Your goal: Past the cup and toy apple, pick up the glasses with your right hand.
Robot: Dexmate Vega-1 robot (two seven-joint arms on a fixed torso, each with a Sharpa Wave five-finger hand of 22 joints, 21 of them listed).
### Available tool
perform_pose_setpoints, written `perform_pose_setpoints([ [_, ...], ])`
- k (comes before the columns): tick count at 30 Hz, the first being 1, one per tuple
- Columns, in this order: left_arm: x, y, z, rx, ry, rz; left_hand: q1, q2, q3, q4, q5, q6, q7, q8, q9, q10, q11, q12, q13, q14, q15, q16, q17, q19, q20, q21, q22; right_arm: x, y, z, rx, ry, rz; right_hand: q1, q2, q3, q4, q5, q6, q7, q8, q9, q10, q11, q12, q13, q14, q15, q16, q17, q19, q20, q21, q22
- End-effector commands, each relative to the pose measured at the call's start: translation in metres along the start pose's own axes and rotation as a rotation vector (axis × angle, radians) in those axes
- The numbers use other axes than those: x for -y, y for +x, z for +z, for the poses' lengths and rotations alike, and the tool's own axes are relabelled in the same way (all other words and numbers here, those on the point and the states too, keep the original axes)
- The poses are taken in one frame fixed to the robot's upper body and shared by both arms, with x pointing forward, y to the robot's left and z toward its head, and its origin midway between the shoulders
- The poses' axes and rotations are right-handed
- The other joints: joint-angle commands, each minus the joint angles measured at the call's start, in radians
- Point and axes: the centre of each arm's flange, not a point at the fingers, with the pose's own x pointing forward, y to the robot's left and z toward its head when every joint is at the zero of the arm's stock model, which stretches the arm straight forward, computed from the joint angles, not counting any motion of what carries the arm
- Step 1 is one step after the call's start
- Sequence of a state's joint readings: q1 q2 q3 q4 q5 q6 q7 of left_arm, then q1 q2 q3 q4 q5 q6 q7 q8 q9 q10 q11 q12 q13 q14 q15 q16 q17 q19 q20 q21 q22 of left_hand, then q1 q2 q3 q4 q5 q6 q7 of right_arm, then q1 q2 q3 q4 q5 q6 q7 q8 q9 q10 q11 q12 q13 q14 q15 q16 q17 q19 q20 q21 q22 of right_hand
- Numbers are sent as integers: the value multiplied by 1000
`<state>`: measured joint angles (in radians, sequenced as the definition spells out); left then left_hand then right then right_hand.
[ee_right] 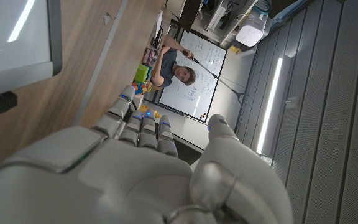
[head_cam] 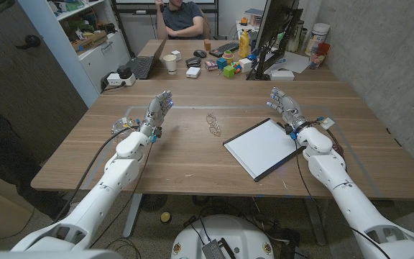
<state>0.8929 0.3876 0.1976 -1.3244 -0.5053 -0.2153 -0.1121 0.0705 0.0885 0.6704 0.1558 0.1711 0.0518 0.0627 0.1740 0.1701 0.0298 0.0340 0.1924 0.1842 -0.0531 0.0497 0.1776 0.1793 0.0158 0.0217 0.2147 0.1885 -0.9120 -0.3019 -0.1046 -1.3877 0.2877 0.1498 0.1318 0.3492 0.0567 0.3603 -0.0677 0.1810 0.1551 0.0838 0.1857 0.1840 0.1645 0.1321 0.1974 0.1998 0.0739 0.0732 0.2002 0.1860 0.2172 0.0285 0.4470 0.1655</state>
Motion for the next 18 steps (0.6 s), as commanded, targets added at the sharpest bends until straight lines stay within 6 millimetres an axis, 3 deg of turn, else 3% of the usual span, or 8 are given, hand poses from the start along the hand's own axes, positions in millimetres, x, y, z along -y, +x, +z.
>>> perform_pose_setpoints([
  [1,-4,0,-2,-3,3,1,-5,55,1,2,7,-3,4,6,5,1,3,6,1,0,6,6,2,5,-1,3,3,-7,0,10,1,-110,-29,3,-22,-6,-10,0,4,0,6,4,-5,-3,4,4,12,2,8,0,19,2,3,5],
  [18,-6,-3,-1,9,0,-1,-11,51,-4,4,8,-3,4,6,5,1,3,6,1,-1,6,7,3,5,-1,4,3,-30,-1,42,70,-286,-60,24,-61,-21,-41,6,14,3,11,5,5,-10,9,4,48,9,14,-1,81,16,6,4],
])
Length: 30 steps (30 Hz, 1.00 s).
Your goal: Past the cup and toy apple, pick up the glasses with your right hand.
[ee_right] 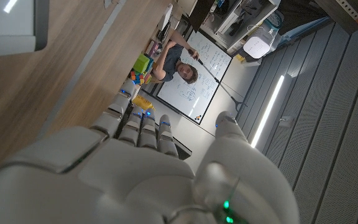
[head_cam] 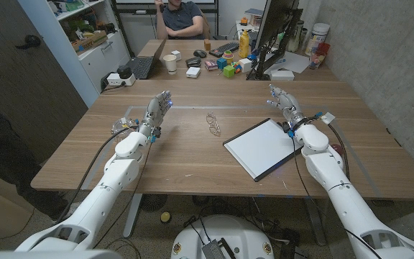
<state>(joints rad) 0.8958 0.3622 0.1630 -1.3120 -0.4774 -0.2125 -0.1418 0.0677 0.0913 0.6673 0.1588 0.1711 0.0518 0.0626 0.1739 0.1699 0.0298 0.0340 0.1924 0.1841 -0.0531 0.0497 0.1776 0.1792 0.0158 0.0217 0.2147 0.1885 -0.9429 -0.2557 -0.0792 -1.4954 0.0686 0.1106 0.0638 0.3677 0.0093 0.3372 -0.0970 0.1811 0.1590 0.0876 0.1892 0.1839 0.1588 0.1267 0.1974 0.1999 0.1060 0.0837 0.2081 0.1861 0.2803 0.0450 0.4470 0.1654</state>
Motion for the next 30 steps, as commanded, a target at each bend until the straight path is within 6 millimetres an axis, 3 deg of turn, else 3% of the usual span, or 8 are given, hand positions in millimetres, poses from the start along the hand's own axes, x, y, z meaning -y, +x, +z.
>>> perform_pose_setpoints([
  [1,-2,-2,1,10,-1,1,-8,48,-2,2,8,-3,4,7,5,1,3,7,1,-1,6,7,3,5,-1,4,3,-13,0,24,47,-120,-23,7,-15,2,-13,7,11,0,8,5,10,-5,9,3,16,-2,6,-1,21,1,6,4],
  [18,1,-3,3,17,23,-2,-13,45,-6,4,9,-2,3,7,5,1,2,7,1,-1,6,7,3,6,0,4,3,-40,0,65,112,-287,-33,38,-38,-3,-39,13,-6,9,2,6,-6,-10,1,3,16,7,-2,-2,42,7,-6,3],
  [30,3,-6,6,24,28,-10,-18,45,-9,6,10,-2,4,8,5,1,2,7,1,-1,7,8,4,6,0,5,3,-60,2,90,158,-395,-16,46,-51,-10,-45,15,-17,12,0,6,-22,-15,-4,3,3,15,-9,-2,42,13,-17,2],
])
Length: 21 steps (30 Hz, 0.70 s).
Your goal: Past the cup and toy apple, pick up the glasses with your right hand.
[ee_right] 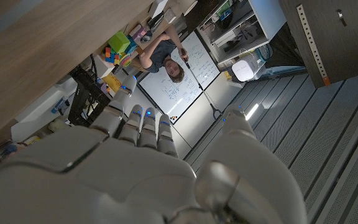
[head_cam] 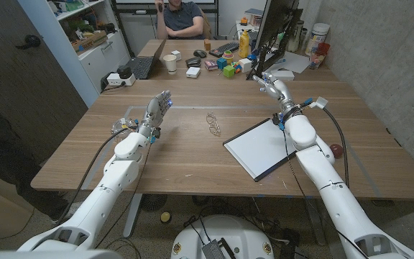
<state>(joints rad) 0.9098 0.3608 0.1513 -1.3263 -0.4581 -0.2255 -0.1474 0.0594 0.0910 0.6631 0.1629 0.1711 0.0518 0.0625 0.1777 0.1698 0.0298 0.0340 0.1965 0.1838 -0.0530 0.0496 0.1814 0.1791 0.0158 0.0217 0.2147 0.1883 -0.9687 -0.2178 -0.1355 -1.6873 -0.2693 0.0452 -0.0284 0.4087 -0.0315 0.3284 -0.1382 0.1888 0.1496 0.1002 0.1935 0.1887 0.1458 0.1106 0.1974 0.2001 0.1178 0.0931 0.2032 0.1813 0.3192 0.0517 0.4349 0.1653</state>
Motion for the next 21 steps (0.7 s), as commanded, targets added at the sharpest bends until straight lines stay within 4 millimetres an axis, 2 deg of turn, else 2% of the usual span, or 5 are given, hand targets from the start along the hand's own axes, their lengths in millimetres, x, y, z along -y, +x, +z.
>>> perform_pose_setpoints([
  [1,3,-3,3,10,11,-6,-10,45,-6,2,10,-2,3,4,5,2,2,3,1,-1,7,4,4,6,0,5,3,-13,4,34,58,-105,6,6,-12,-2,-5,8,-8,-1,-4,1,-10,1,-4,3,-11,6,-5,3,1,7,-7,2],
  [9,5,-4,5,14,20,-9,-14,44,-9,4,11,-2,1,4,5,2,4,4,1,0,7,5,5,6,2,5,3,-22,5,55,109,-181,-2,14,-13,-4,-6,9,-20,-13,-7,2,-26,-3,-8,3,-19,14,-8,3,-3,16,-19,1],
  [21,7,-6,8,22,49,2,-21,43,-14,7,12,-2,1,4,5,1,5,4,2,-1,8,5,5,4,3,4,3,-37,8,77,142,-285,-14,20,-12,-5,-7,10,-28,-11,-7,3,-31,-8,-7,3,-23,15,-9,3,-8,16,-29,1],
])
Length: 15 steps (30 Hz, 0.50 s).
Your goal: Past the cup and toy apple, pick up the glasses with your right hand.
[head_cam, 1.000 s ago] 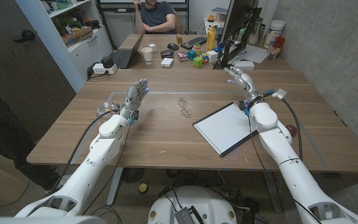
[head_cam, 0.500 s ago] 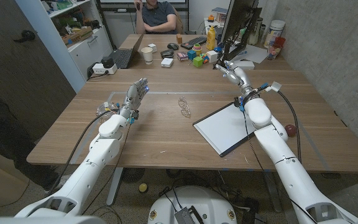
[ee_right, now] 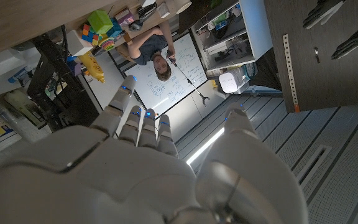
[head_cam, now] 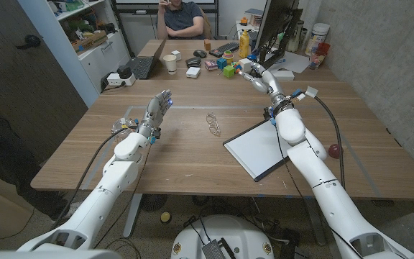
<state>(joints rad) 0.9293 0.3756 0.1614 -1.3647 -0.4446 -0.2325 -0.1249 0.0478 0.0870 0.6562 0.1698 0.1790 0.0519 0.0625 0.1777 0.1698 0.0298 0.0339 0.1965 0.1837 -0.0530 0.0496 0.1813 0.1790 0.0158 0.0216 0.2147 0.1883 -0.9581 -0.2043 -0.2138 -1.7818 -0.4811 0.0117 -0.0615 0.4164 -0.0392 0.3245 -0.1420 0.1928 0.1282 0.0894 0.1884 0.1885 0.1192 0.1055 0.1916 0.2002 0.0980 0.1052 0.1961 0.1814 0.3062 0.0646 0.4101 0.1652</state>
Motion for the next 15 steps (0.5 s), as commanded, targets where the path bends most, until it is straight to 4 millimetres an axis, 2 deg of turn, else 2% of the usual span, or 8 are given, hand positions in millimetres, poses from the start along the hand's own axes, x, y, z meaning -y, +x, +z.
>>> perform_pose_setpoints([
  [1,2,-1,2,8,24,5,-10,47,-8,1,4,-2,1,4,5,1,5,4,2,-1,8,5,6,4,3,4,4,-10,5,28,40,-113,-18,12,-4,-2,-3,6,-6,-1,-2,3,-5,-3,-1,3,-3,2,-2,3,6,5,-5,1],
  [6,2,-2,2,7,24,7,-12,46,-10,2,4,-3,0,4,5,1,4,4,2,-1,7,6,6,4,2,5,4,-16,5,38,54,-180,-37,16,-4,-3,-3,6,-6,-3,0,3,-6,-7,0,3,-1,5,-1,3,11,21,-9,1],
  [15,1,-1,2,13,30,11,-16,45,-14,3,5,-1,2,4,5,1,4,4,2,-1,7,6,6,4,2,5,4,-31,6,57,99,-265,-31,23,-2,-3,-4,7,-6,-7,2,3,-7,-13,1,3,2,7,0,3,21,24,-13,1],
])
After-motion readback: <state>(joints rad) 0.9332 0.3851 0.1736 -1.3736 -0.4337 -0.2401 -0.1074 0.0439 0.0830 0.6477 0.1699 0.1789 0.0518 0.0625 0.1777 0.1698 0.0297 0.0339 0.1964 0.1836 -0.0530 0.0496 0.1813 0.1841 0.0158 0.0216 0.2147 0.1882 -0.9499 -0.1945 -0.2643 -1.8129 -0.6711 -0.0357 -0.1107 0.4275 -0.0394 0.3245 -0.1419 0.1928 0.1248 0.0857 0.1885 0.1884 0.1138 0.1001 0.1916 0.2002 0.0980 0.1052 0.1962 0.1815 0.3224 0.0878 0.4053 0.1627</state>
